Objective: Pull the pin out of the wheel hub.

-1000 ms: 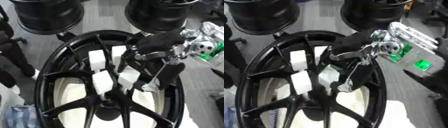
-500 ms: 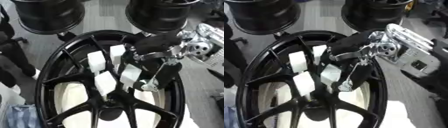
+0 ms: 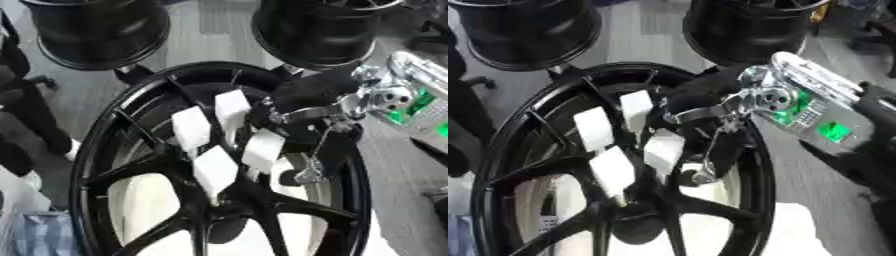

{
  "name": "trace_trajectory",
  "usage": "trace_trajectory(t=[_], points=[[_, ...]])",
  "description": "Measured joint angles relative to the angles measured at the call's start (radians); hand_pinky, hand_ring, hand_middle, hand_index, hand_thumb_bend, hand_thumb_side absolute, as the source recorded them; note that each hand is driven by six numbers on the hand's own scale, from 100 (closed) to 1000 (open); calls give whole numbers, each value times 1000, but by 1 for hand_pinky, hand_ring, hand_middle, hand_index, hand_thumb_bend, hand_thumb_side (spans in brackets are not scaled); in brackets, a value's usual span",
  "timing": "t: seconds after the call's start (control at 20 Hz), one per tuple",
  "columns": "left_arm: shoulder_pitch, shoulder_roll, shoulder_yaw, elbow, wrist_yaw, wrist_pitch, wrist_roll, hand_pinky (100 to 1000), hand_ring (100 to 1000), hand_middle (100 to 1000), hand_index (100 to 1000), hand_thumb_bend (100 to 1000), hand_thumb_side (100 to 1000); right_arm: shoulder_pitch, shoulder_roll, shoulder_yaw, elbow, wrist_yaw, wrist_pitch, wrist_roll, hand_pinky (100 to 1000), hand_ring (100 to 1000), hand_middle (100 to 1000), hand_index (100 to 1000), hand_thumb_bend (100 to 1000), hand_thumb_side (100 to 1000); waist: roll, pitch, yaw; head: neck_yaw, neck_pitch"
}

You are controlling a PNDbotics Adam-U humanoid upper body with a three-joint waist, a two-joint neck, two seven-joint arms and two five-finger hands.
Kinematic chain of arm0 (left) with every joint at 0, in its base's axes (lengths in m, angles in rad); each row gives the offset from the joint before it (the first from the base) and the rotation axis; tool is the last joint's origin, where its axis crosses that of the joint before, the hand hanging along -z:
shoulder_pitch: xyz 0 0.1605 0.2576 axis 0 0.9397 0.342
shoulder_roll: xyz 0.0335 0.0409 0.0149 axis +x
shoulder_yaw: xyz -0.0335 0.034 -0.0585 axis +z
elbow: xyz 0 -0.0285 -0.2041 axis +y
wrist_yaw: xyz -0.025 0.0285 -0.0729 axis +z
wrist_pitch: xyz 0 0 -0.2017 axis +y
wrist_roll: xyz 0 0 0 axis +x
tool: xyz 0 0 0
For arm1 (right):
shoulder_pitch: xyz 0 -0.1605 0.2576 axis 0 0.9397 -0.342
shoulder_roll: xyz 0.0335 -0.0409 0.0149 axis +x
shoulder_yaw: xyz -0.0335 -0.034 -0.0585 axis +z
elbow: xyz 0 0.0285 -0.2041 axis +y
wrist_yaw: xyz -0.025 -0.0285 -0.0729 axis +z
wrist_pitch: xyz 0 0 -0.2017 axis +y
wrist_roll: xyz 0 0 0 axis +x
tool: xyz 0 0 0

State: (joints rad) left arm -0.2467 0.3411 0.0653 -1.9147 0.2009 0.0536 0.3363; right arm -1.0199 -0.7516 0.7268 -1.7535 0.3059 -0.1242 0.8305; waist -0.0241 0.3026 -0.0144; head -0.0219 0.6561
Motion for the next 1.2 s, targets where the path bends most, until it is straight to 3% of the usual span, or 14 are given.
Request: trace_trajectory(t=[0.15, 0.35, 0.65, 0.7, 1.2], points=[[0, 0, 0, 0, 0, 0, 0, 742, 768, 653, 858, 100, 791, -1, 0, -3, 12, 9, -24, 2, 881, 832, 759, 838, 384, 100, 0, 0, 0, 0, -6], [0, 0, 0, 0, 0, 0, 0, 742, 768, 651, 856, 100, 791, -1, 1, -6, 30, 8, -35, -16, 869, 800, 702, 810, 225, 100, 0, 2, 0, 0, -8], [0, 0, 0, 0, 0, 0, 0, 742, 768, 651, 856, 100, 791, -1, 2, -5, 36, 0, -20, -45, 867, 796, 690, 805, 210, 100, 1, 3, 0, 1, -8], [0, 0, 0, 0, 0, 0, 0, 743, 768, 649, 854, 100, 793, -1, 2, -5, 37, -1, -18, -47, 825, 697, 505, 683, 100, 100, 1, 3, 0, 1, -8], [0, -1, 0, 0, 0, 4, 4, 744, 769, 648, 853, 100, 792, -14, 8, -6, 51, -52, 40, -135, 811, 637, 360, 565, 100, 100, 2, 3, 0, 1, -17]])
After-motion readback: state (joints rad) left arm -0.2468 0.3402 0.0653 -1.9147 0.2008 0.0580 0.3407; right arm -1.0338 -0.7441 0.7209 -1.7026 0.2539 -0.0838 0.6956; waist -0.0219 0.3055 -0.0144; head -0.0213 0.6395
